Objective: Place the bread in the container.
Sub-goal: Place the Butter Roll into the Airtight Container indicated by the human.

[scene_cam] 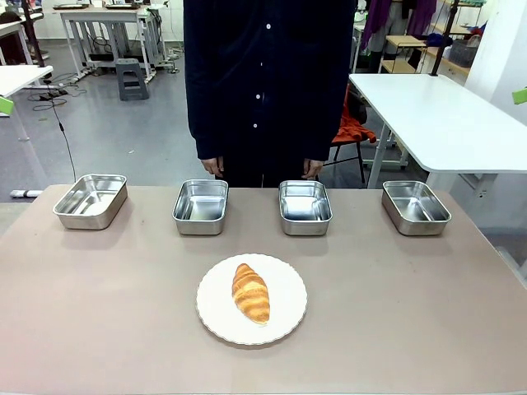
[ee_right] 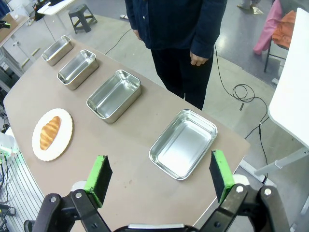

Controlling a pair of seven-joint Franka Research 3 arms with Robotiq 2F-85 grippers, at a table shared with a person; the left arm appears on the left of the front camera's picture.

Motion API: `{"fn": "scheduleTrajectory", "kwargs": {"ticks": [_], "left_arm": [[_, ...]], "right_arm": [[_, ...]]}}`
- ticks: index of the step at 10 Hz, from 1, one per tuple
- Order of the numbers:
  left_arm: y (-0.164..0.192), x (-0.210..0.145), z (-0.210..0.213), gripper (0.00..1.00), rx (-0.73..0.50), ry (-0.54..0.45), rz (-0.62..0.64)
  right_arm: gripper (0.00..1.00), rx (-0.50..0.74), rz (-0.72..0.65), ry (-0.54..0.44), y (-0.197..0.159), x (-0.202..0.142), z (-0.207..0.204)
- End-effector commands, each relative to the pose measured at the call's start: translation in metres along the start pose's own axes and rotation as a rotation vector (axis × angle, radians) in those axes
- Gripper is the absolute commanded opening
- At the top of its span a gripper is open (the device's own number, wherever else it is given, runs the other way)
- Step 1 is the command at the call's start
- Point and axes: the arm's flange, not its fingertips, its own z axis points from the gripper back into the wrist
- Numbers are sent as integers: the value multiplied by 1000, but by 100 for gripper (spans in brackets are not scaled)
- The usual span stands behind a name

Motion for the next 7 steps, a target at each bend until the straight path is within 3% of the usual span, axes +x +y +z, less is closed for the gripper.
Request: {"fn": "scheduleTrajectory", "kwargs": {"ticks": [1,7], "left_arm": [[0,0,1,100,0,-12,-2],[0,0,1,100,0,-12,-2]], "right_arm": [[100,3,3,-19,2,0,0],[100,3,3,-19,2,0,0]]}}
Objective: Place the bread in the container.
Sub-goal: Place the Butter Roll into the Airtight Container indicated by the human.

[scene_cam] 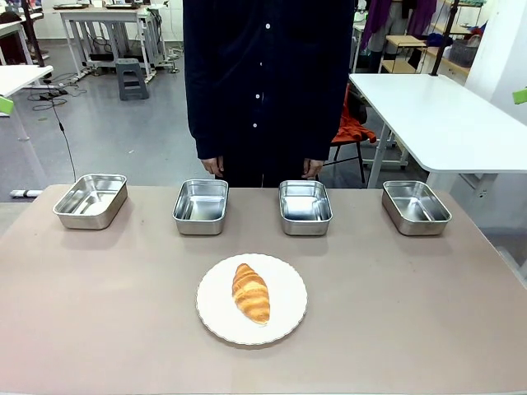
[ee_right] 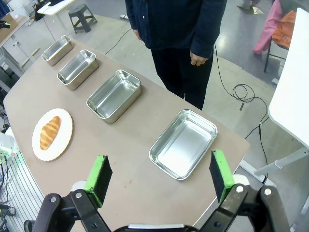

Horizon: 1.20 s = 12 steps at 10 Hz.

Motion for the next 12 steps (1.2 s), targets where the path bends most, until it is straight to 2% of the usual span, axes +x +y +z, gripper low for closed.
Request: {"fn": "scheduleTrajectory", "kwargs": {"ticks": [1,12], "left_arm": [[0,0,1,100,0,-12,-2],[0,0,1,100,0,-12,-2]], "right_arm": [[100,3,3,-19,2,0,0],[100,3,3,-19,2,0,0]]}}
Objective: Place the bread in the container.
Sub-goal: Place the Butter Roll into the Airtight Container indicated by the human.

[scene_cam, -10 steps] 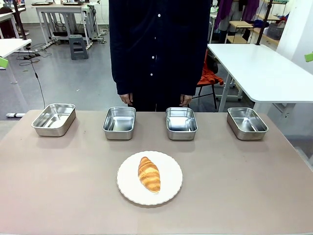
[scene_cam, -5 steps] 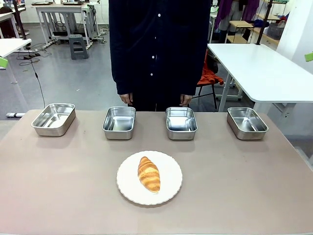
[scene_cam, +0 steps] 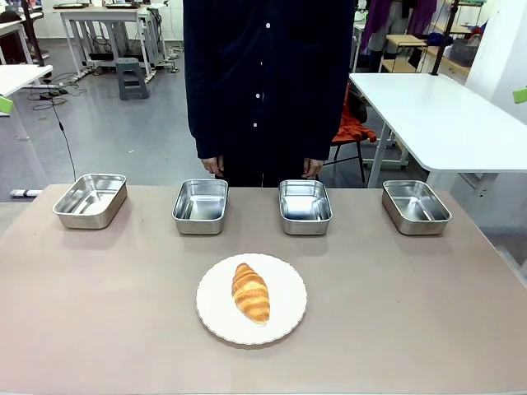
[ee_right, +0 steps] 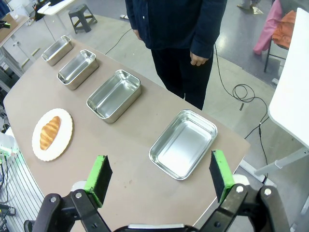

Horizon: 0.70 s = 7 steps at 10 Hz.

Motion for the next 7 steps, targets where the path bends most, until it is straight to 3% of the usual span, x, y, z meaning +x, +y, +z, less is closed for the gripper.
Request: {"fn": "scheduleTrajectory", "kwargs": {"ticks": [1,7], "left_arm": [[0,0,1,100,0,-12,-2],[0,0,1,100,0,-12,-2]], "right_arm": [[100,3,3,-19,2,0,0],[100,3,3,-19,2,0,0]]}}
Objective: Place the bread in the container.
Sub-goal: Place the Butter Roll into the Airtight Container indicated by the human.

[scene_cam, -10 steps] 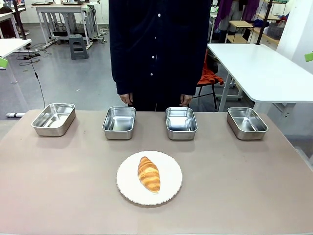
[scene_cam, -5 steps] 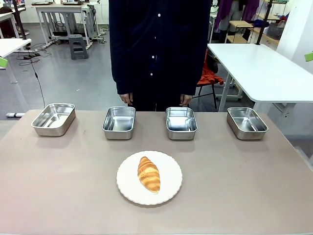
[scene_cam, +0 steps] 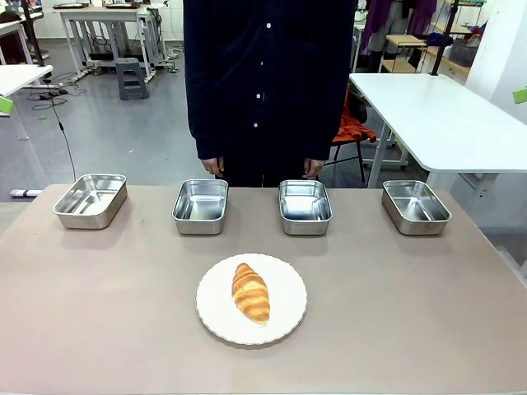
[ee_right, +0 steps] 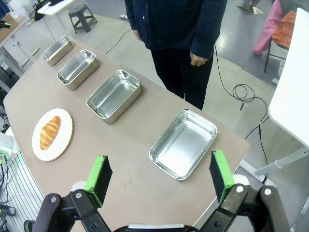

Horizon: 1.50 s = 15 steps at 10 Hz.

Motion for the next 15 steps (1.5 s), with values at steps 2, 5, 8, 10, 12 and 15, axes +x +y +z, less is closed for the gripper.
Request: {"fn": "scheduleTrajectory", "kwargs": {"ticks": [2,5,8,10,12,15], "left_arm": [[0,0,1,100,0,-12,-2],[0,0,1,100,0,-12,-2],[0,0,1,100,0,-12,-2],[0,0,1,100,0,-12,-2],[0,0,1,100,0,-12,-2],[0,0,1,100,0,-12,-2]], "right_arm": [[100,3,3,-19,2,0,0],[100,3,3,-19,2,0,0],[100,3,3,-19,2,0,0],[100,3,3,-19,2,0,0],[100,3,3,-19,2,0,0],[100,3,3,-19,2,0,0]]}}
